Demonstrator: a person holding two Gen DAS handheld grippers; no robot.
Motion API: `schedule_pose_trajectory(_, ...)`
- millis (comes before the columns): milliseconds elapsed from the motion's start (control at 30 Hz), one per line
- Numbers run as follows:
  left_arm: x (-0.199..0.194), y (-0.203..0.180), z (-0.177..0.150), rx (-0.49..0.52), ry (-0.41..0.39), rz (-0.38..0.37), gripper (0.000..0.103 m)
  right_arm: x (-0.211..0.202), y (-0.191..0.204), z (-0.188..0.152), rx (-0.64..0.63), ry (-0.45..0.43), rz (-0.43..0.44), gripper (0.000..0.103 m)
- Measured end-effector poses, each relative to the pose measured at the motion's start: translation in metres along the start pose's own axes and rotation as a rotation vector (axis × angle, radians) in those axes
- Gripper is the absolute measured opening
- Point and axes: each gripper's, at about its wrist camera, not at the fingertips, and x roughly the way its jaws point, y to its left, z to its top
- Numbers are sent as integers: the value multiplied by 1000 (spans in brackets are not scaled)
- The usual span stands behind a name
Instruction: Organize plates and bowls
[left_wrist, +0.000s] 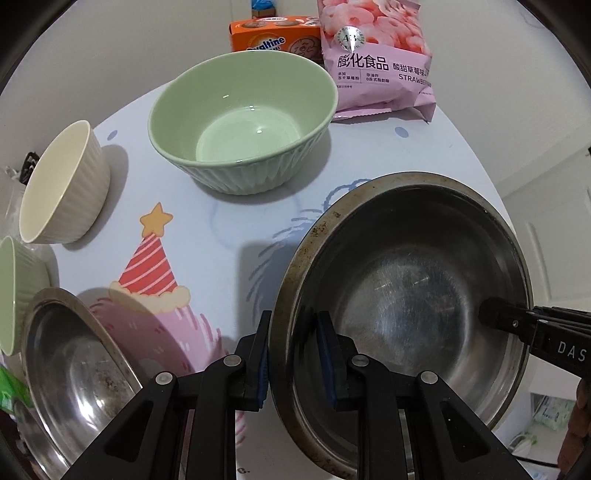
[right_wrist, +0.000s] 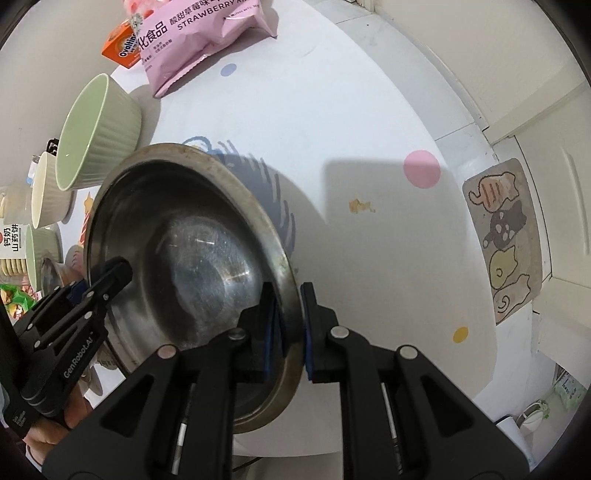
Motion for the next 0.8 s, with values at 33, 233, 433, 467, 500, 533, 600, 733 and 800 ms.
schedule_pose_trajectory(33, -2, -2, -1, -5, -2, 3, 22, 0, 0, 0, -2, -3, 3, 15)
schedule_pose_trajectory(233, -4, -5, -8, -33, -26, 26, 26, 1, -2, 0, 12, -14, 15, 17)
schedule_pose_trajectory(433, -3, 0, -19, -85, -19, -32, 89, 1, -8, -4, 40, -28, -15, 91)
schedule_pose_trajectory(467, -6, 0, -22, -87, -27, -31, 89, -4, -8, -7, 26, -54, -18, 92)
schedule_pose_trajectory(500, -10, 0, -24, -91, -30, -28, 90, -7, -8, -8, 18, -66, -25, 92)
schedule_pose_trajectory(533, -16, 2, -27, -98, -34, -28, 90, -11, -9, -11, 19, -71, -38, 92)
schedule_pose_trajectory(600, -29, 3, -33, -105, -60, -21, 90, -21, -12, -14, 40, -96, -42, 92)
schedule_pose_trajectory(733, -55, 24, -41, -120, -98, 5, 90, -51, -7, -21, 55, -184, -41, 92)
schedule_pose_trajectory(800, -70, 41, -45, -148, -115, 15, 90, -64, 5, -21, 46, -215, -14, 92)
